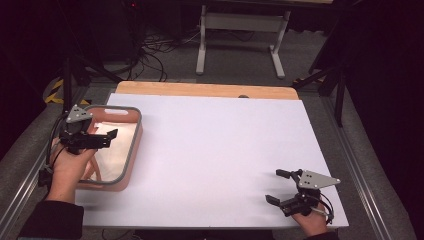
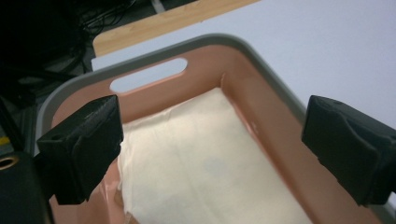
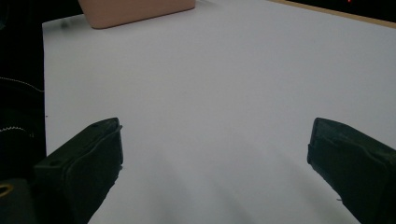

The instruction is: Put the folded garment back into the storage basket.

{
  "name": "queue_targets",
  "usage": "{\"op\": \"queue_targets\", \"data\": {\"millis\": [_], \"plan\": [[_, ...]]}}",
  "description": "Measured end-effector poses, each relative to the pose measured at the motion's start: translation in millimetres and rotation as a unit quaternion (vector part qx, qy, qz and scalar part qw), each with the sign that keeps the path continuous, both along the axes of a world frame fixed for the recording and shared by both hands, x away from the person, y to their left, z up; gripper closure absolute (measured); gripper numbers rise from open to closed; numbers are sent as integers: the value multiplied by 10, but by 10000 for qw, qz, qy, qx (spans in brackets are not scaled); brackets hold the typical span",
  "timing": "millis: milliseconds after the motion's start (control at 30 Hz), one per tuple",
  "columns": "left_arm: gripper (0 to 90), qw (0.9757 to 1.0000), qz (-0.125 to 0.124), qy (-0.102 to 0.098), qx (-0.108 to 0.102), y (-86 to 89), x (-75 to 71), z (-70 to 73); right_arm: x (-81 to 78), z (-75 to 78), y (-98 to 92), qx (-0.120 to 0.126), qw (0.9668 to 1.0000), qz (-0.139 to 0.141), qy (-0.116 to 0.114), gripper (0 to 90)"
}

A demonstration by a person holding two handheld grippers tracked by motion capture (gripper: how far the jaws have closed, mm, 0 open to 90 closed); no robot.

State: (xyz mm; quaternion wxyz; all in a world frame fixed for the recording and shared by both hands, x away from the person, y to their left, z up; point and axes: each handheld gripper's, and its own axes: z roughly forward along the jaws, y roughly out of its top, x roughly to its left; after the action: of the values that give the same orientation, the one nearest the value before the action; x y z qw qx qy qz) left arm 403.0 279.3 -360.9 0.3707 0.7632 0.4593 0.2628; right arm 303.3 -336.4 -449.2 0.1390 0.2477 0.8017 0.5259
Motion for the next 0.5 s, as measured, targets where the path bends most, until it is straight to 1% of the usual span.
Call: {"op": "queue_targets", "data": {"millis": [167,200,233,300,500], "plan": [[55,9996,-148,-217,-109,-71,-80,109,-1,0,-1,-3,10000,-8,-1,40],[54,9996,-148,-217,-109,-71,-80,109,0,-1,0,-2,10000,-6,4,40],[51,9993,-201,-274,-132,-105,-105,144,1,0,0,-2,10000,-7,11,40],[47,9990,-269,-327,-140,-137,-129,175,1,-1,0,-5,10000,-5,4,40],[44,9976,-454,-440,-285,-231,-192,264,-6,1,-7,-1,10000,-17,-12,40]]}}
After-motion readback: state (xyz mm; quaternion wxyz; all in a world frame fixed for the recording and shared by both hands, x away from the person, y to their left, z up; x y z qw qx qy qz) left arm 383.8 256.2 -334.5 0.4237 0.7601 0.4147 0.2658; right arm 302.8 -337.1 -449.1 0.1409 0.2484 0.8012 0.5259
